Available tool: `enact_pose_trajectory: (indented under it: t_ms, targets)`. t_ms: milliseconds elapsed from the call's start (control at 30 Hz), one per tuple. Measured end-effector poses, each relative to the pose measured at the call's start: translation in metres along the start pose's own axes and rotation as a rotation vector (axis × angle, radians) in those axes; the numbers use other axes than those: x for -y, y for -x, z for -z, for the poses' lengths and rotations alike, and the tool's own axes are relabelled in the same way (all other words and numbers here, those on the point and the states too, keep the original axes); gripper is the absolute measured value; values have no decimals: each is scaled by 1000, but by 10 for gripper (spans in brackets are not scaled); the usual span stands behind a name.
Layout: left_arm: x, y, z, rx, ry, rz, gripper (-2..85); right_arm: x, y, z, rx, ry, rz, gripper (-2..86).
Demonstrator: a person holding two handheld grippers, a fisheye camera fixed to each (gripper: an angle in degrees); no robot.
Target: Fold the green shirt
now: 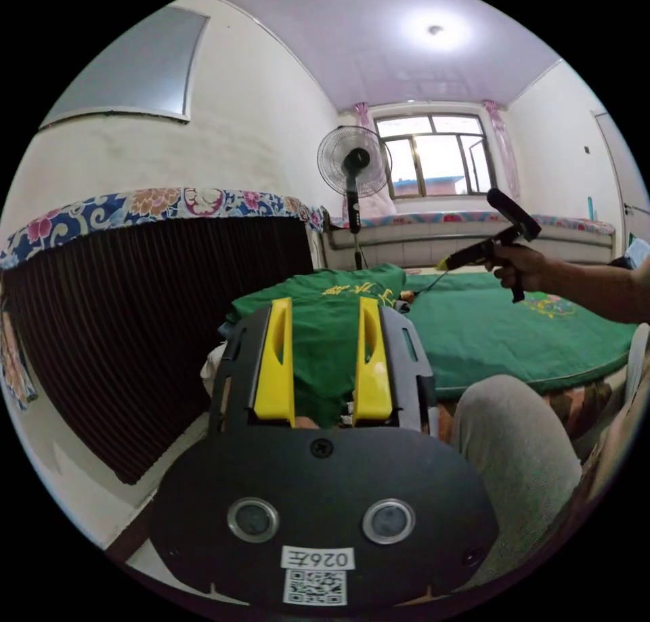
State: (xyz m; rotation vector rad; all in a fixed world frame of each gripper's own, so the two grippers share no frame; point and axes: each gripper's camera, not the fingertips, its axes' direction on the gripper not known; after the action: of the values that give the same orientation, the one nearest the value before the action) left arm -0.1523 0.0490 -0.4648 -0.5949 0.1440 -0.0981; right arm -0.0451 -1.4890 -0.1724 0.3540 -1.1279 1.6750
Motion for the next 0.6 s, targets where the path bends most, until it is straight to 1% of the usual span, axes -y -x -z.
enact_pose_trajectory:
  t_ms: [133, 200, 300, 367, 467, 600]
  targets:
    - [-1, -1, -17, 24, 104, -123, 163, 29, -11, -52, -34, -38, -21, 85]
    - [-1, -10, -31, 58, 167, -225, 166, 40, -17, -73, -46, -38, -34, 96]
    - [-2, -19, -42, 102, 199, -310, 166, 56, -25, -106, -22, -20, -39, 113]
    - [-1, -19, -48, 127, 208, -331, 166, 65, -26, -124, -4, 2, -31, 114]
    - [3, -11, -58, 105, 240, -320, 168, 74, -23, -152, 53, 60, -12, 102]
    - [9, 9, -64, 70, 252, -272, 178, 74, -14, -152, 25, 12, 25, 74]
